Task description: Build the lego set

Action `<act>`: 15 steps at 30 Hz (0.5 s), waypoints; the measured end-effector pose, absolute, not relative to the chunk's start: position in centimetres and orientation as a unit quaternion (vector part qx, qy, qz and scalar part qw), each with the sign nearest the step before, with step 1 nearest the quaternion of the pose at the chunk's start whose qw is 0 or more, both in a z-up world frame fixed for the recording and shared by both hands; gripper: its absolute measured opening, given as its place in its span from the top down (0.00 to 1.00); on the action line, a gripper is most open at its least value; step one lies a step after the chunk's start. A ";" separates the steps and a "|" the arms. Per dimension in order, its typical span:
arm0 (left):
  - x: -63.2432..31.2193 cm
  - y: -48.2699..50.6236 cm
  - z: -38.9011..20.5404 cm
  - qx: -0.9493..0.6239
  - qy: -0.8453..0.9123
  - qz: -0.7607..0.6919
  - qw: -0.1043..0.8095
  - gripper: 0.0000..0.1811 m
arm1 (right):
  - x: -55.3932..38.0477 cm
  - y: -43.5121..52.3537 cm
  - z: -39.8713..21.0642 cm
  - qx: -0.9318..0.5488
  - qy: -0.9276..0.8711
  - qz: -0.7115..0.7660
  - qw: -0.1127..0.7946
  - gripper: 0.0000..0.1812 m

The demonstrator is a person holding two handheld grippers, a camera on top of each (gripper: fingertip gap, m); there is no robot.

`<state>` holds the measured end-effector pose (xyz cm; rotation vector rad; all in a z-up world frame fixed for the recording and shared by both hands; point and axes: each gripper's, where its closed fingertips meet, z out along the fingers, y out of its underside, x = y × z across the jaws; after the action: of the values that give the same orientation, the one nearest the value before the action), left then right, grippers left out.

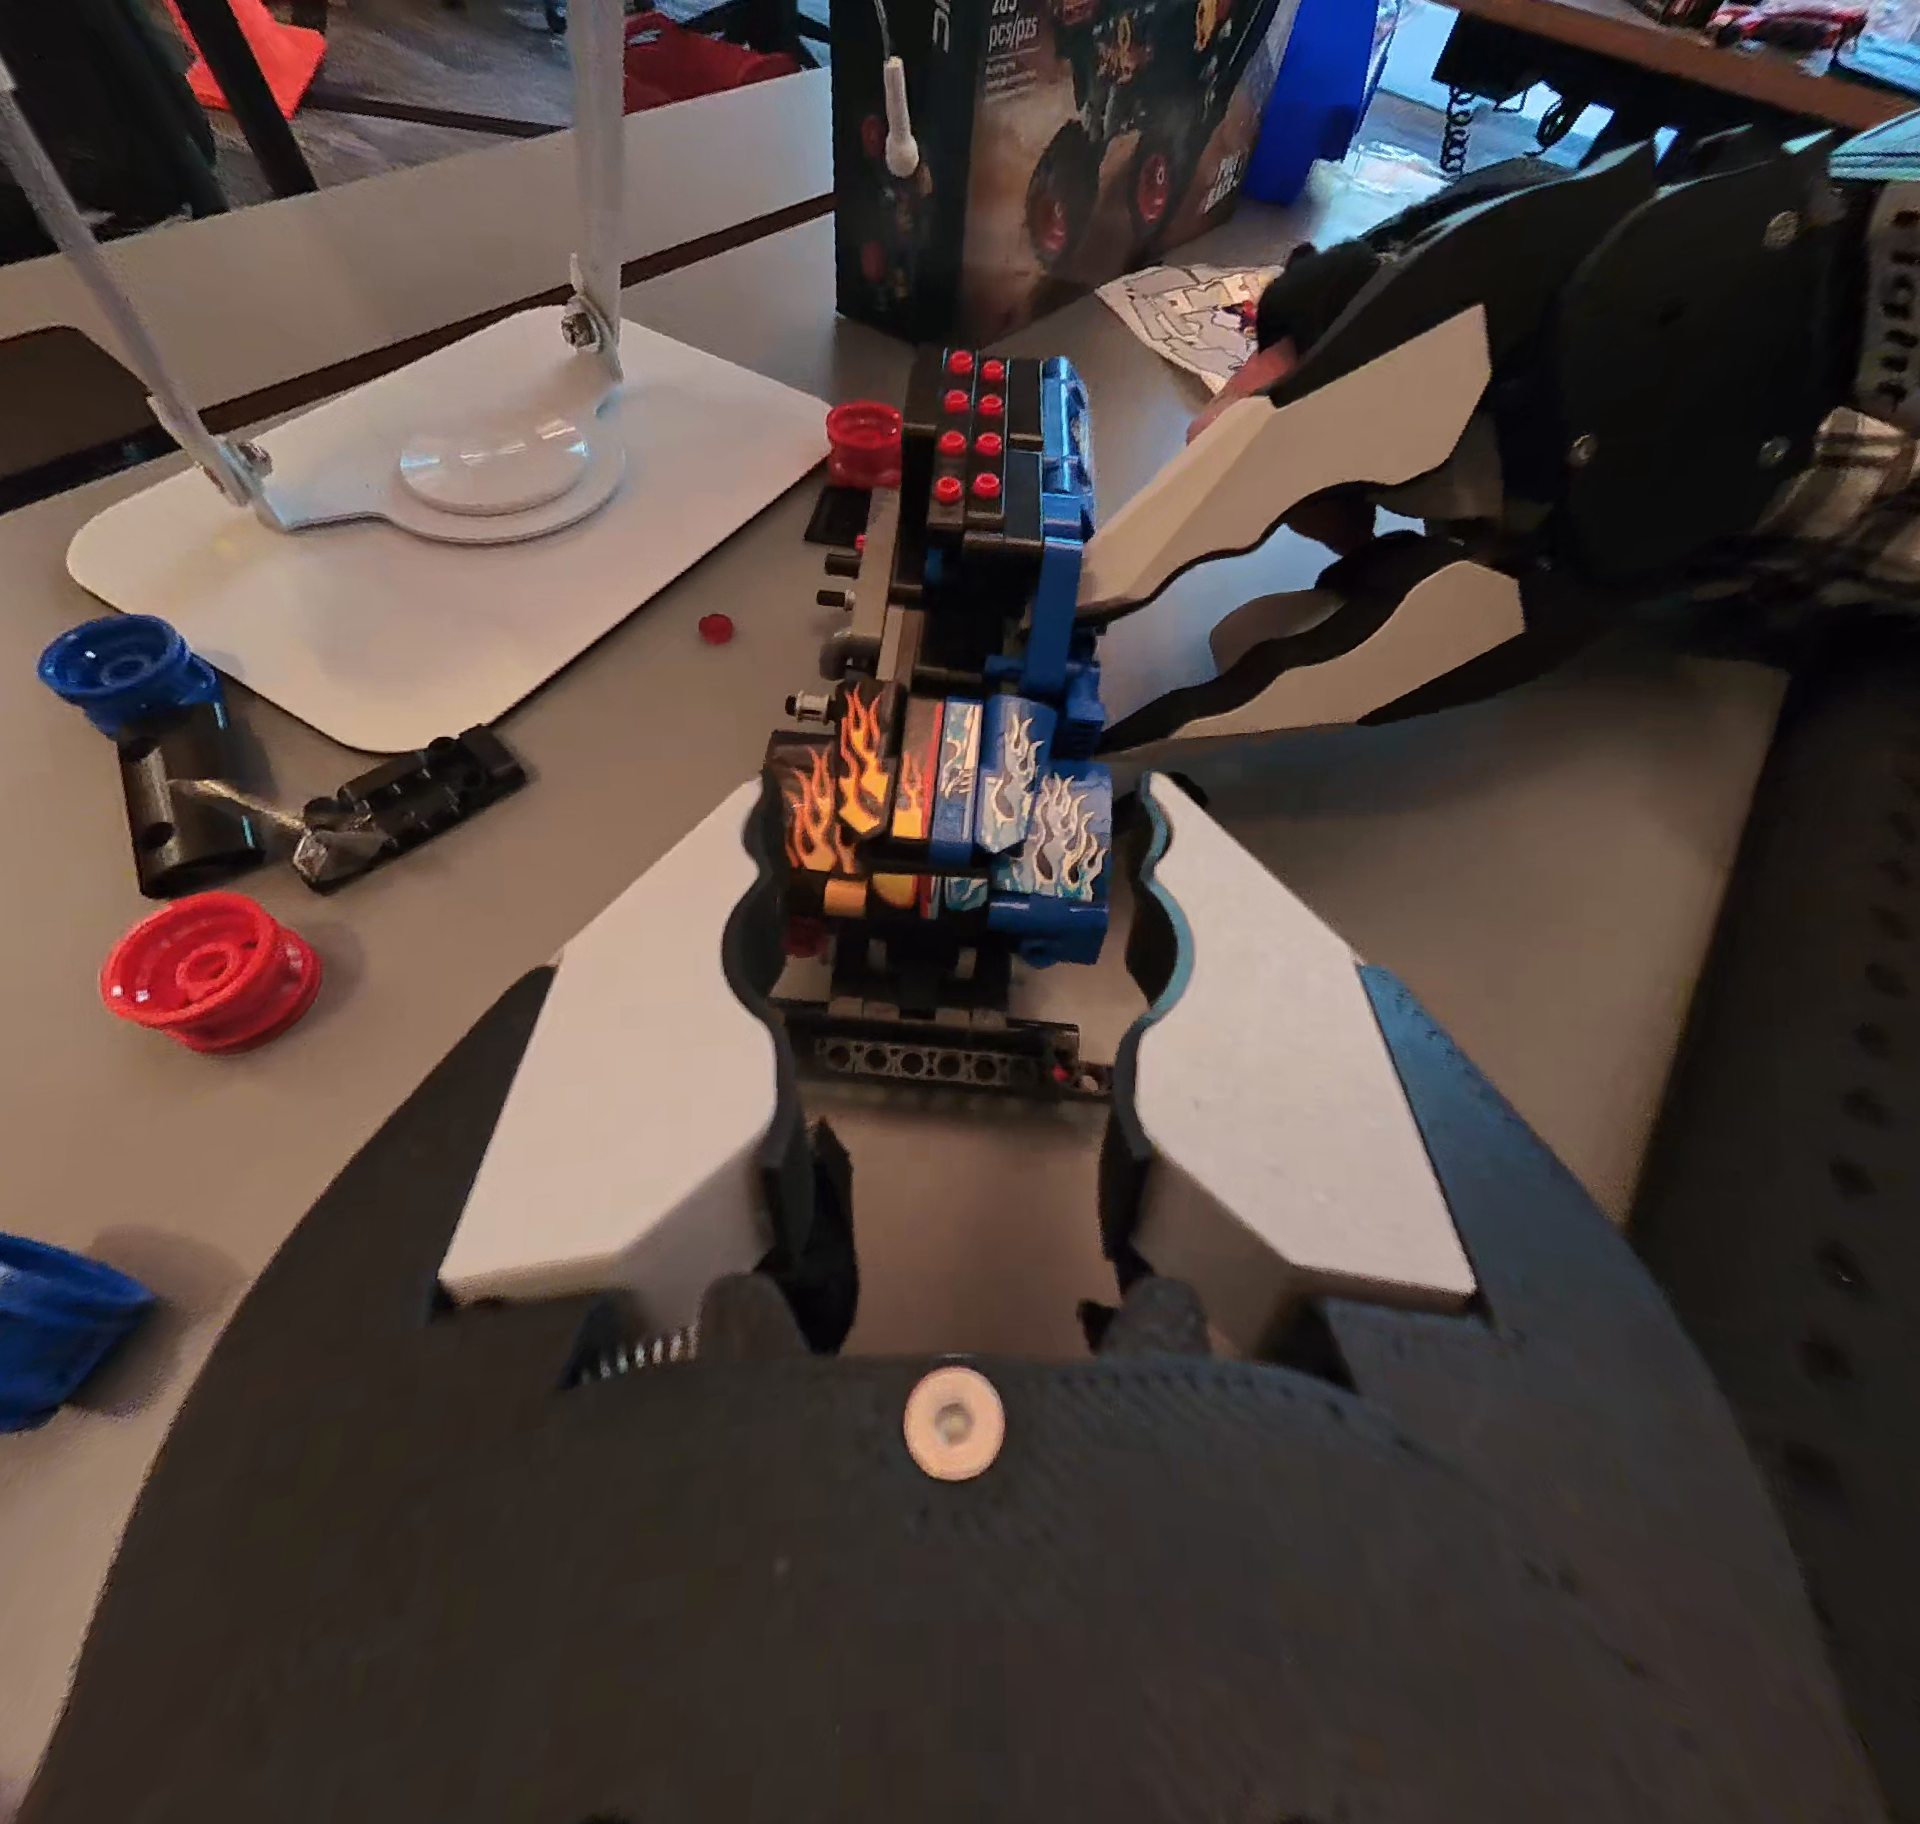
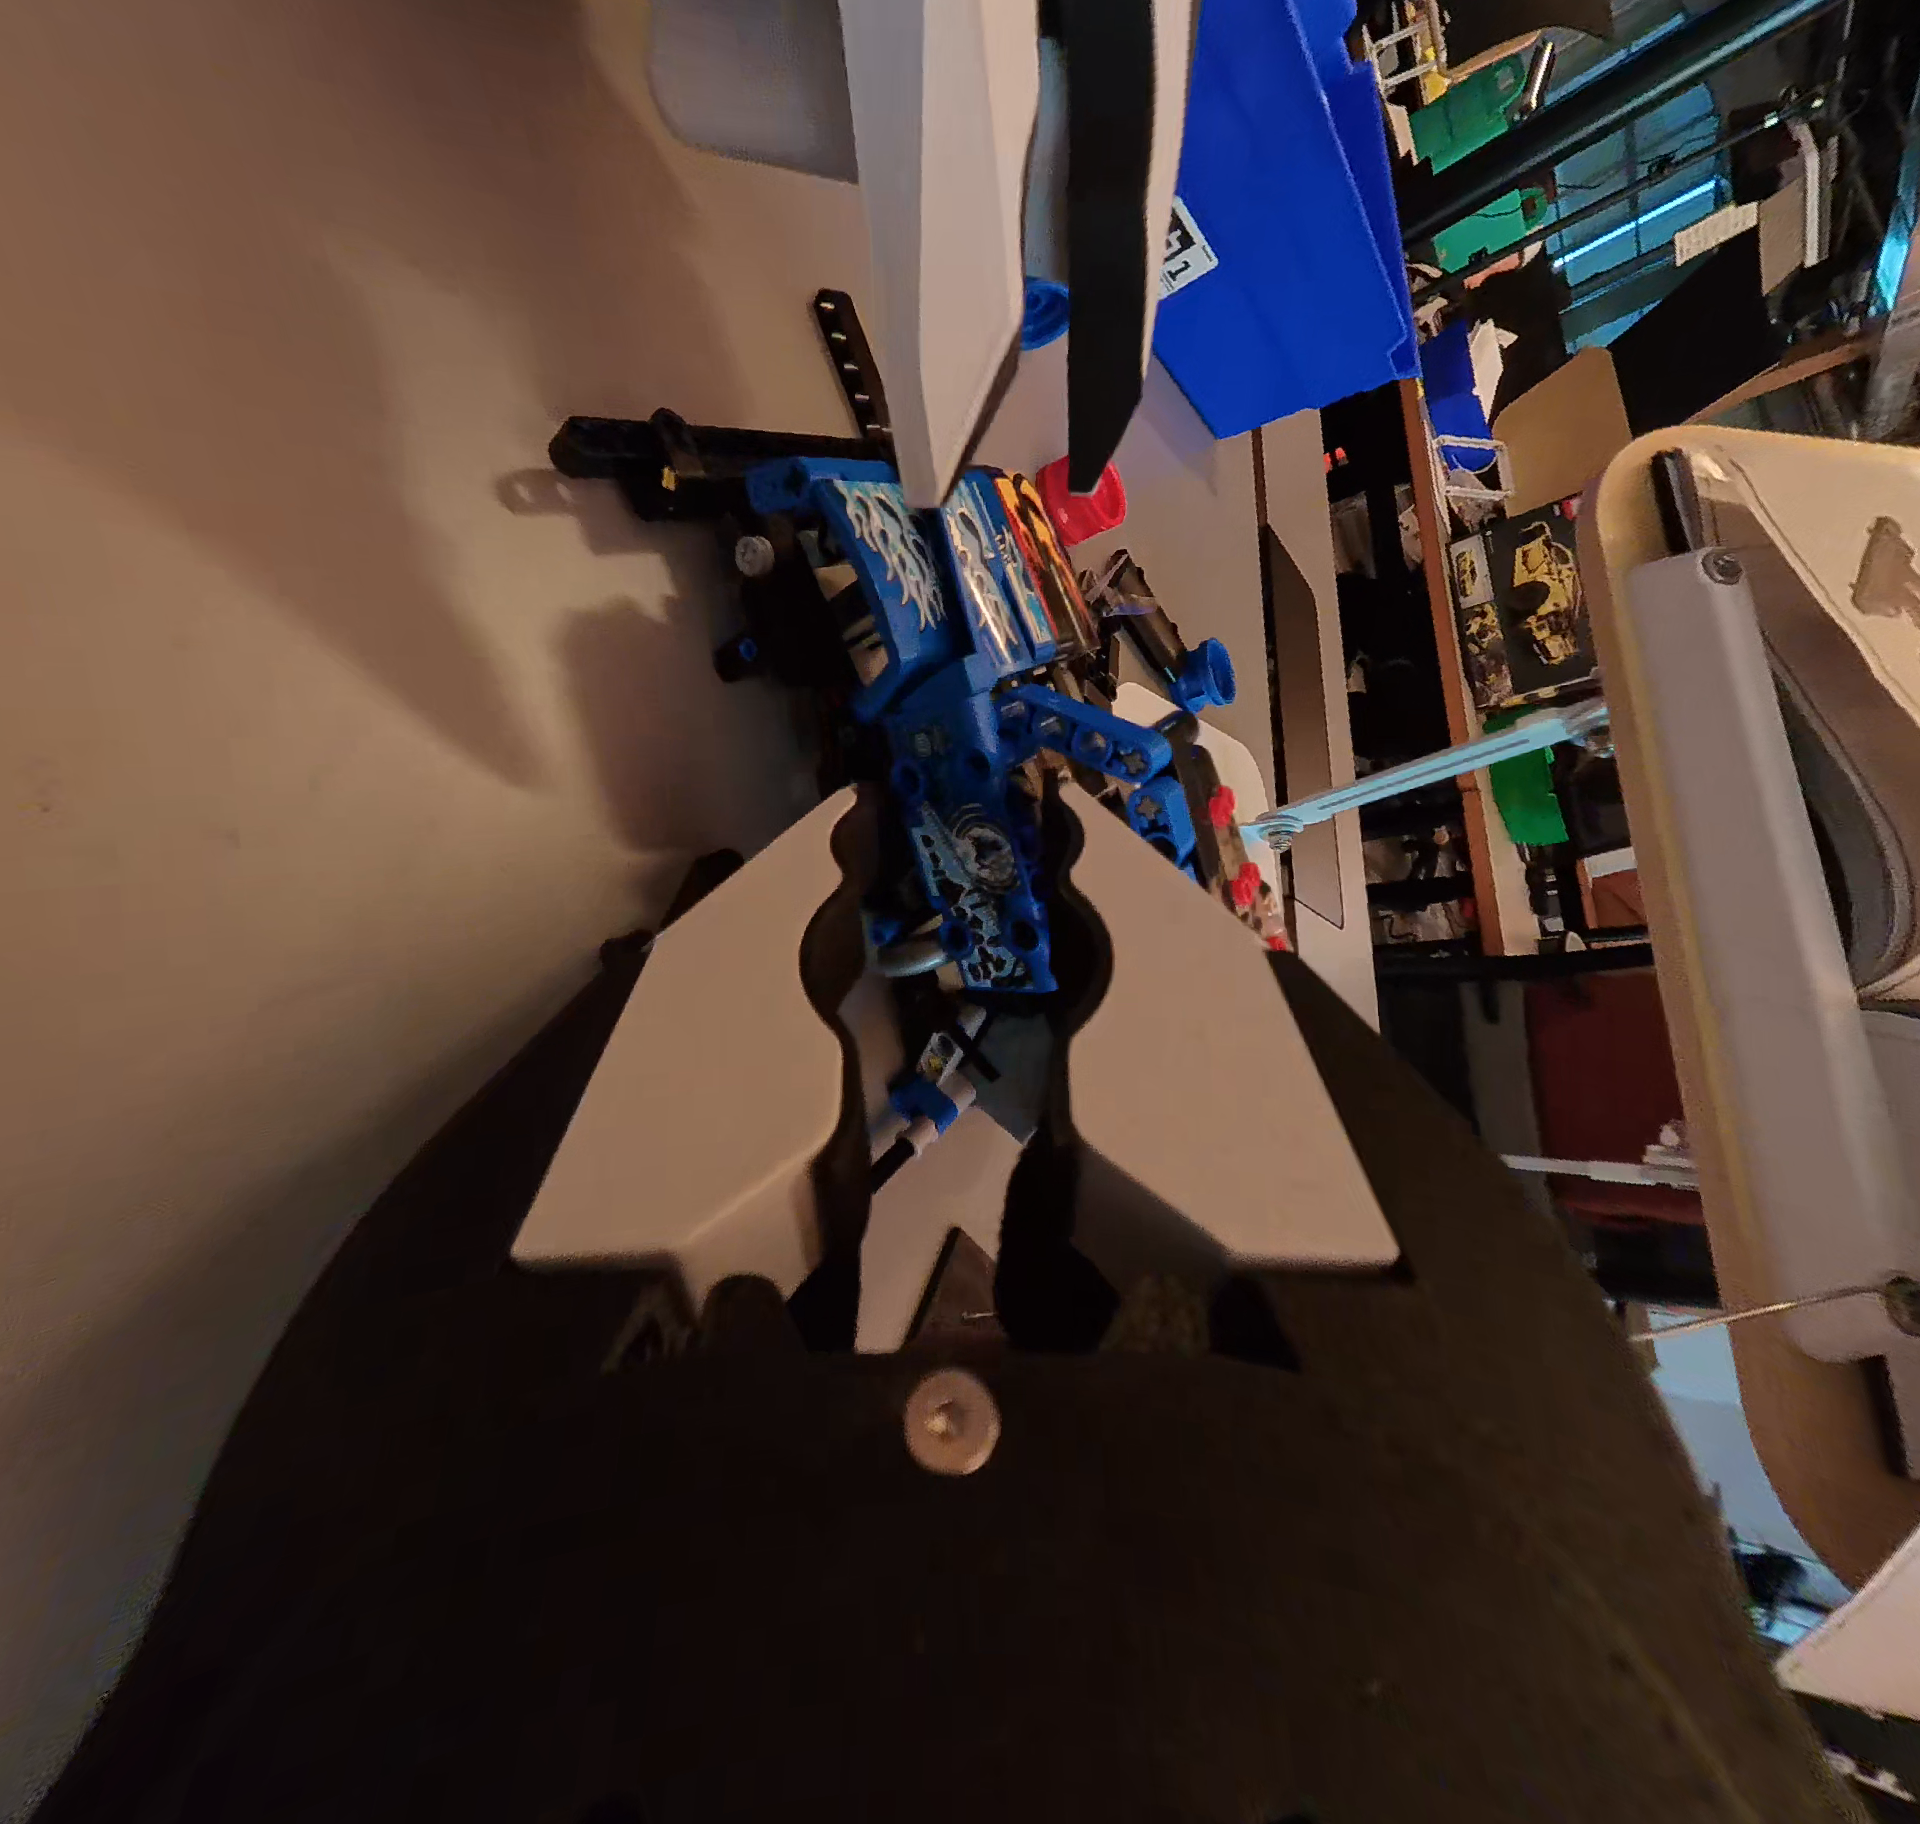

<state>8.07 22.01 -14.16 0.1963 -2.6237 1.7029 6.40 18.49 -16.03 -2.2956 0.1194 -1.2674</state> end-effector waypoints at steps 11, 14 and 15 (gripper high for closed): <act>8.4 21.6 -13.9 0.064 -0.831 0.552 -0.015 0.66 | 5.9 17.8 -15.9 -0.850 0.044 -0.458 0.258 0.85; 8.4 21.2 -13.6 0.067 -0.826 0.559 -0.014 0.66 | 6.0 17.9 -16.0 -0.850 0.046 -0.456 0.260 0.84; 8.3 21.0 -13.6 0.066 -0.827 0.558 -0.016 0.66 | 6.0 17.9 -16.0 -0.850 0.046 -0.455 0.260 0.84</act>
<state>8.32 20.95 -13.62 0.2103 -2.6259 1.7714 5.99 17.93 -16.02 -2.3021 0.1254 -1.2334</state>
